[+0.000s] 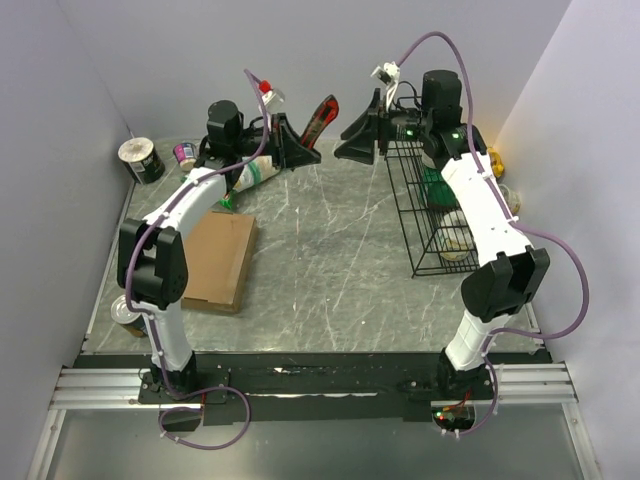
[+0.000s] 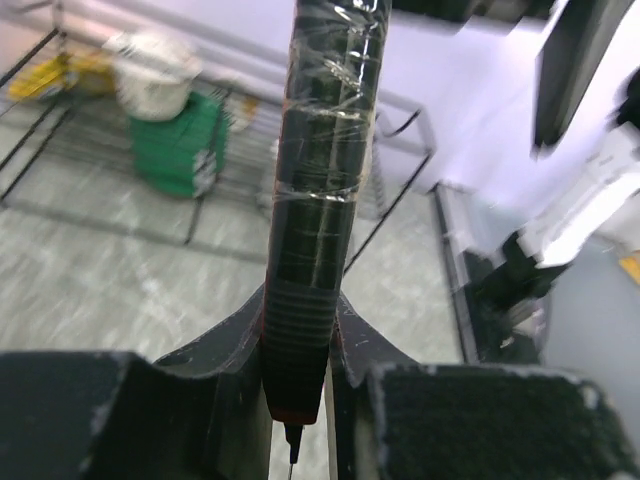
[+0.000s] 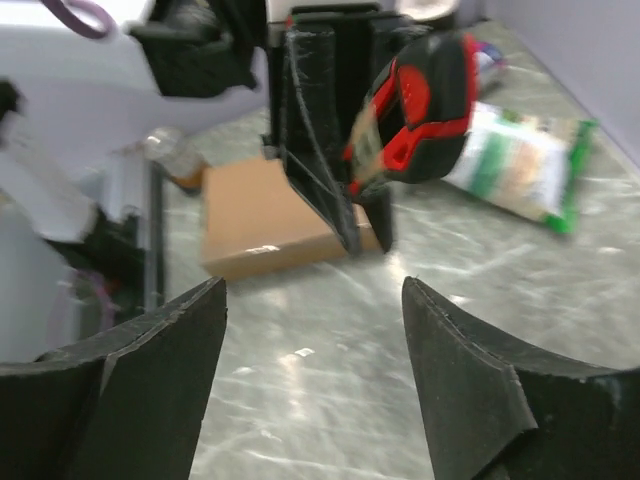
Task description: Unpack the express box
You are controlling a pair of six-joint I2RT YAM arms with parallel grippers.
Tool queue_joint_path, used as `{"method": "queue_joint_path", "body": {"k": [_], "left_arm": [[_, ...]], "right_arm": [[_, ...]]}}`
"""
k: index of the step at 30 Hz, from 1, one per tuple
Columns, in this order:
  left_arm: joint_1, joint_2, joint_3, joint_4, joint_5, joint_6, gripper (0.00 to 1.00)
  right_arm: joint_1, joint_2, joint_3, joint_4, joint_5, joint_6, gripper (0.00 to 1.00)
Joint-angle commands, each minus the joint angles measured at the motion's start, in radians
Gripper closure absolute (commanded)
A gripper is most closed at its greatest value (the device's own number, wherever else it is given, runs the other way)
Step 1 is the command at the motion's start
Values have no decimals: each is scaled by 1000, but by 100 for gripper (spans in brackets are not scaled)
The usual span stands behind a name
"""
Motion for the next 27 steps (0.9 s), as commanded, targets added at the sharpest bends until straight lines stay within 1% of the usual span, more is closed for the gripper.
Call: {"method": "queue_joint_path", "body": {"k": [1, 3, 8, 11, 16, 19, 22, 23, 27], "left_arm": [[-47, -14, 59, 254, 55, -211, 99], [-50, -9, 73, 229, 66, -197, 99], [-51, -9, 93, 168, 73, -168, 99], [-54, 1, 110, 145, 87, -163, 99], [-62, 18, 149, 80, 98, -134, 99], [-63, 24, 174, 16, 103, -92, 99], [-63, 27, 191, -23, 104, -65, 99], [-63, 29, 193, -26, 103, -64, 99], [-67, 37, 212, -67, 98, -35, 99]], "right_arm": [[19, -23, 24, 181, -86, 178, 20], [26, -9, 42, 176, -52, 166, 20], [33, 25, 78, 204, -25, 181, 20], [49, 37, 105, 162, -3, 128, 20], [57, 63, 134, 124, -6, 94, 21], [57, 72, 157, 82, 6, 5, 22], [57, 85, 208, 1, 8, -96, 22], [56, 88, 226, -31, 9, -116, 22], [56, 89, 240, -53, 5, -149, 23]]}}
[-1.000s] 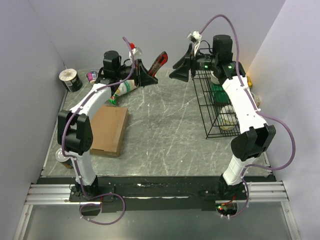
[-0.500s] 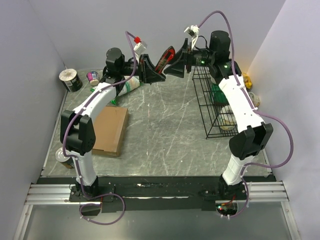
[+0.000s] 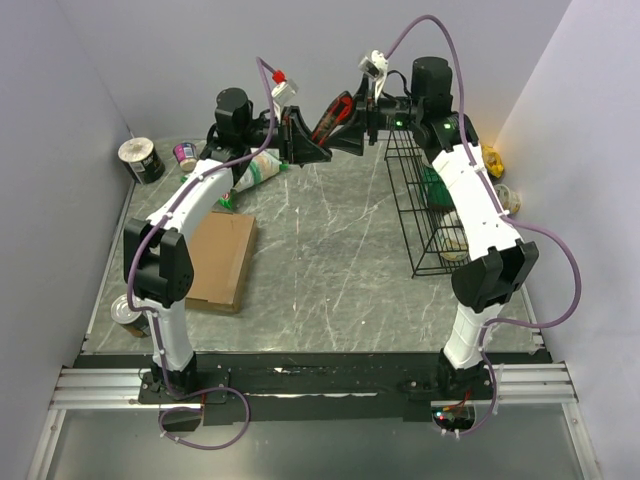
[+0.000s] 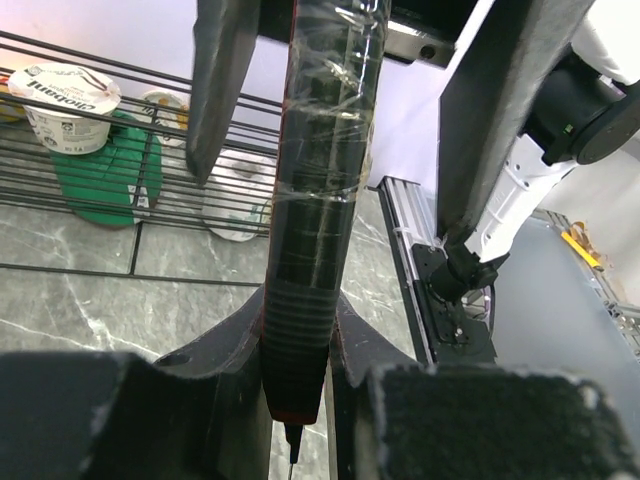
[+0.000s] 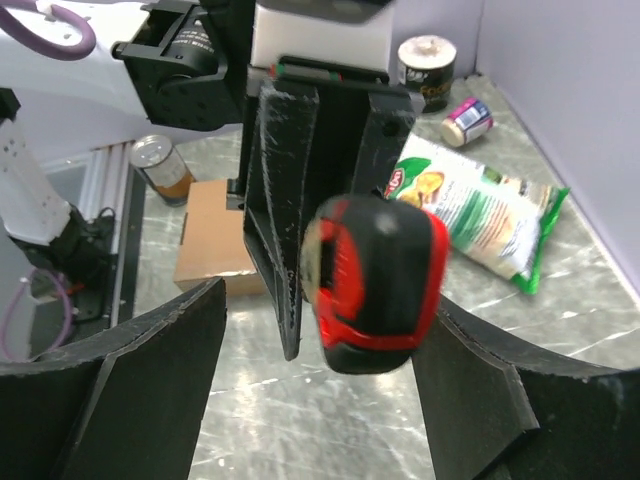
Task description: Unpack the express box
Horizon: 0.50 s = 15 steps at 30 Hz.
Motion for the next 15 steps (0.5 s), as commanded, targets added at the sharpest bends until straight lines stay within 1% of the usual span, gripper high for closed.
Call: {"method": "queue_joint_path", "body": {"k": [1, 3, 4, 5, 6, 8, 11, 15], "left_arm": [[-10, 2, 68, -86, 17, 96, 99], [-13, 6, 96, -149, 20, 154, 99], [-13, 9, 113, -191, 22, 234, 99], [-13, 17, 133, -293, 19, 282, 99], [-13, 20, 163, -358, 16, 366, 99], [-13, 19, 179, -461, 12, 431, 99], [-16, 3, 156, -483, 5, 460, 99], [-25, -5, 150, -590, -23, 573, 99]], "right_arm": [[3, -6, 67, -43, -6, -89, 23], [3, -9, 64, -47, -5, -91, 24], [1, -9, 64, -55, -4, -100, 23], [1, -9, 66, -67, -6, -108, 23], [3, -9, 67, -81, -15, -118, 24], [1, -8, 69, -119, -29, -137, 24], [1, -6, 64, -135, -57, -128, 25], [4, -14, 37, -98, -66, -94, 27]]}}
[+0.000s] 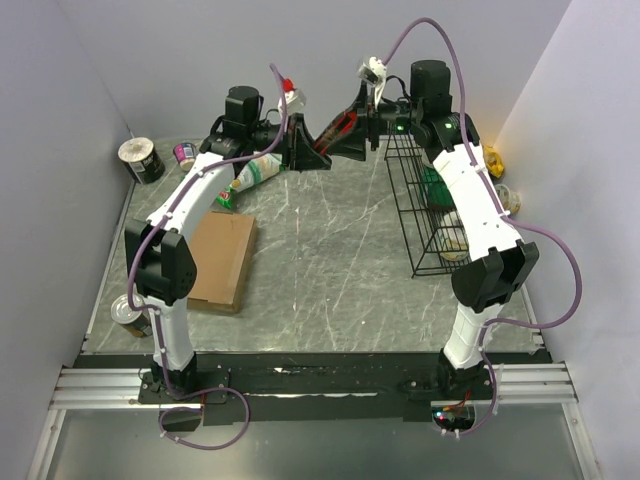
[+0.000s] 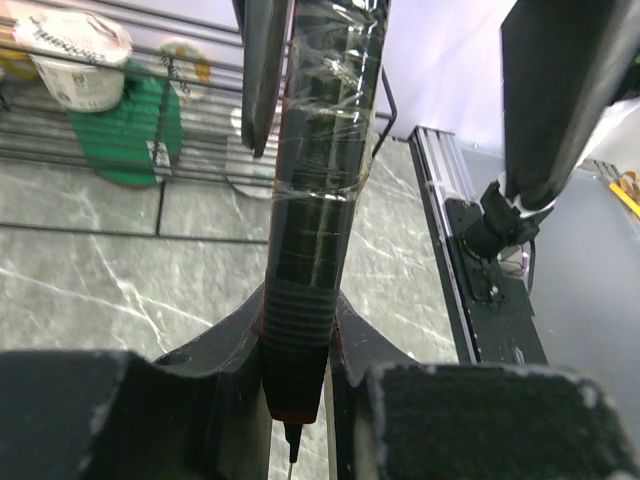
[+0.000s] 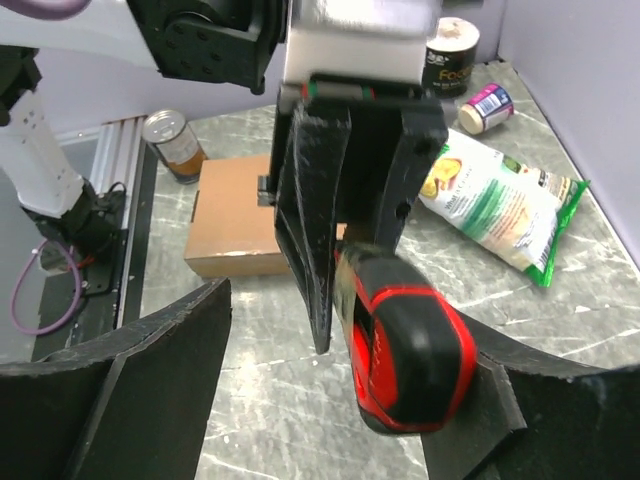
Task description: Unpack the express box
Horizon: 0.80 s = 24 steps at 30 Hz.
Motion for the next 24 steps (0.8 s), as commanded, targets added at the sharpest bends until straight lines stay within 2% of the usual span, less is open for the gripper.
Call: {"method": "queue_joint_path", "body": {"k": [1, 24], "left_arm": [[-16, -34, 19, -139, -12, 174, 99], [-24, -92, -33, -145, -44, 209, 99]], "right_arm": [[7, -17, 3, 27, -24, 16, 27], [42, -1, 28, -114, 36, -100, 33]]}}
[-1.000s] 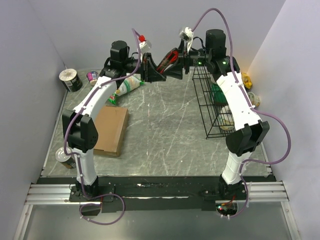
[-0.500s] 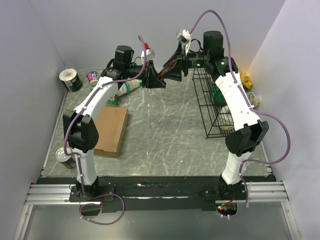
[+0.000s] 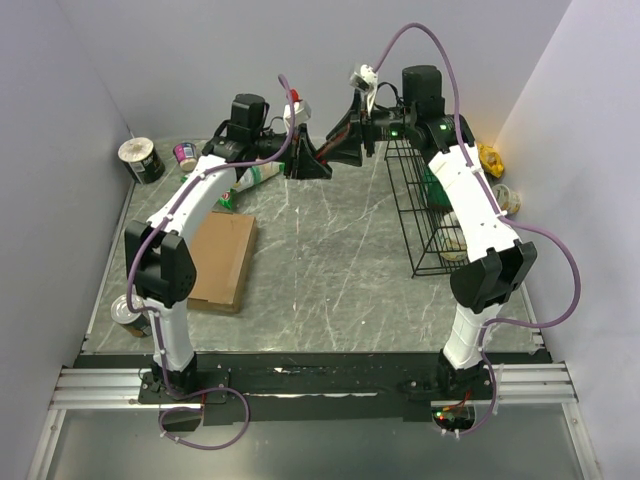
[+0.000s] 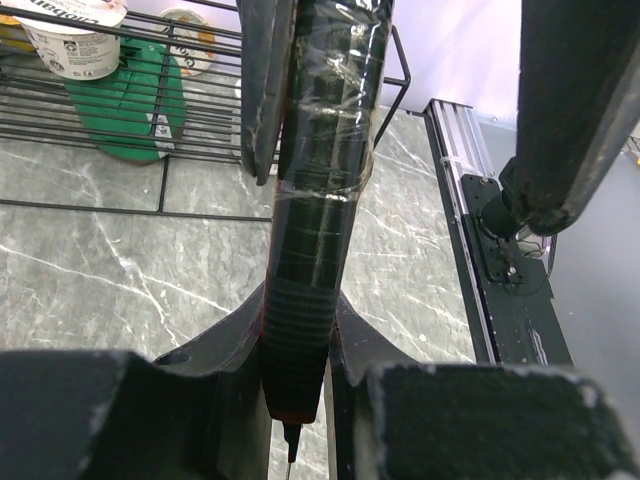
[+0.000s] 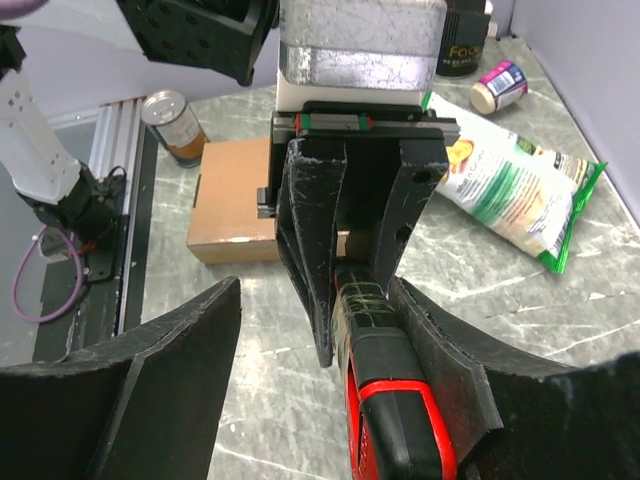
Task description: Unpack the express box
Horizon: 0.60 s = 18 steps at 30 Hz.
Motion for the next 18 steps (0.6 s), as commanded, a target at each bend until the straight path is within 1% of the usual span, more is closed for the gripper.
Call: {"method": "queue_joint_path", "body": {"k": [1, 6, 13, 18], "left_arm": [[-3, -79, -6, 14, 0, 28, 99], [-3, -83, -15, 23, -5, 21, 99], [-5, -70, -8, 34, 4, 7, 99], [-5, -68, -5, 46, 4, -5, 99]], "right_arm": [[12, -2, 40, -61, 7, -58, 34], [7, -9, 35, -79, 16, -78, 37], [10, 3, 35, -18, -5, -6, 40], [23, 15, 33, -29, -5, -23, 46]]}}
